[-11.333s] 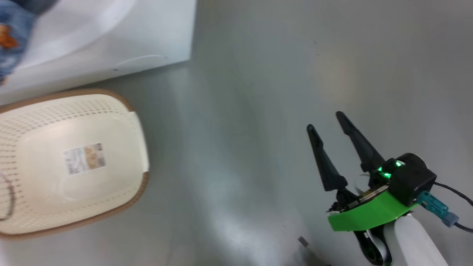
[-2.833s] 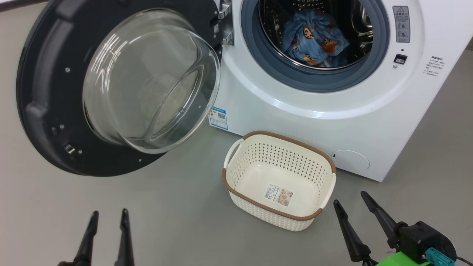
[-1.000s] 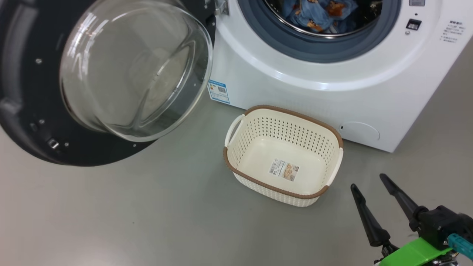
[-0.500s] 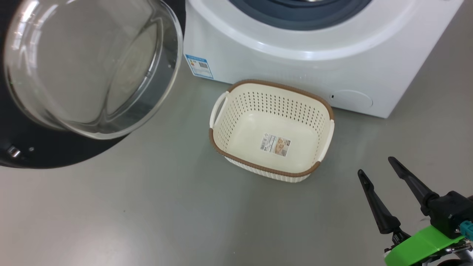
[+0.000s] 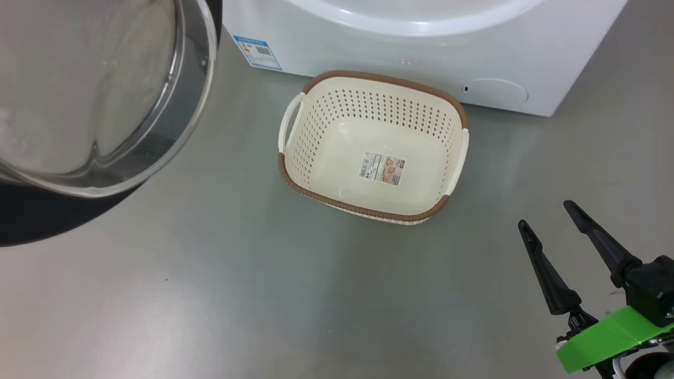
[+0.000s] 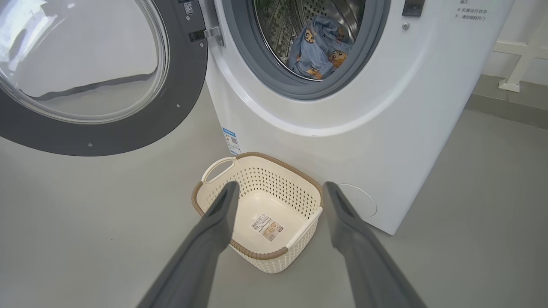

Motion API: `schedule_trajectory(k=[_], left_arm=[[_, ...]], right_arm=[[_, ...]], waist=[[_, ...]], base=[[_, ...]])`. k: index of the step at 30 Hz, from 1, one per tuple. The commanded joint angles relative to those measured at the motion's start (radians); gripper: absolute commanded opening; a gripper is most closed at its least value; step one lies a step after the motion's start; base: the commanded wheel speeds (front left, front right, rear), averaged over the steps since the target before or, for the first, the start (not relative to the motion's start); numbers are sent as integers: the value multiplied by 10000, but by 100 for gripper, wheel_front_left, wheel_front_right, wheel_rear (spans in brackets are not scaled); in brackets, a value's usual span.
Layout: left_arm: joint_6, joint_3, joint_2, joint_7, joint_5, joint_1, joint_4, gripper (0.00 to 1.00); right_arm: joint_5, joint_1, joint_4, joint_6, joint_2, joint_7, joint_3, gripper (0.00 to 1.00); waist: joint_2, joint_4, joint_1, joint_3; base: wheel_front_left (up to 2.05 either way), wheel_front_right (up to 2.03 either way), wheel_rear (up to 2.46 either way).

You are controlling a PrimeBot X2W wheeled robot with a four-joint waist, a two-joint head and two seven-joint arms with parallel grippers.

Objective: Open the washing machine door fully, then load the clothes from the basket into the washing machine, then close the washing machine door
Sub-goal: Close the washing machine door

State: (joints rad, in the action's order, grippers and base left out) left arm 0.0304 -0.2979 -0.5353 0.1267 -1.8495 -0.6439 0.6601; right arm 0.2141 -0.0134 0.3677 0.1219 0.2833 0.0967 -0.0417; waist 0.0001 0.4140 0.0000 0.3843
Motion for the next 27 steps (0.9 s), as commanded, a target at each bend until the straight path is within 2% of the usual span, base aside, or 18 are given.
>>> schedule_trajectory(k=[1,9,19,24,27], left_arm=[[14,-168,-821,153,140,-225,-95,0],[92,182,-939,749,330,-187,3,0],[326,578,-1111,2119,303,363,-541,0],[500,620,-1067,2853,69,768,-1071,0],[657,539,-858,3283,-263,948,-1578,0]], right_arm=[[50,246,336,88,114,39,-180,100],[50,363,329,88,115,53,-126,100],[48,386,232,88,67,-3,-57,100],[38,377,187,88,0,-62,-68,100],[25,375,151,88,-49,-103,-45,100]], waist=[[-1,-70,0,186],[-1,29,0,353],[-1,274,0,313],[-1,399,0,224],[-1,473,0,145]], base=[[0,0,0],[0,0,0],[0,0,0],[0,0,0],[0,0,0]])
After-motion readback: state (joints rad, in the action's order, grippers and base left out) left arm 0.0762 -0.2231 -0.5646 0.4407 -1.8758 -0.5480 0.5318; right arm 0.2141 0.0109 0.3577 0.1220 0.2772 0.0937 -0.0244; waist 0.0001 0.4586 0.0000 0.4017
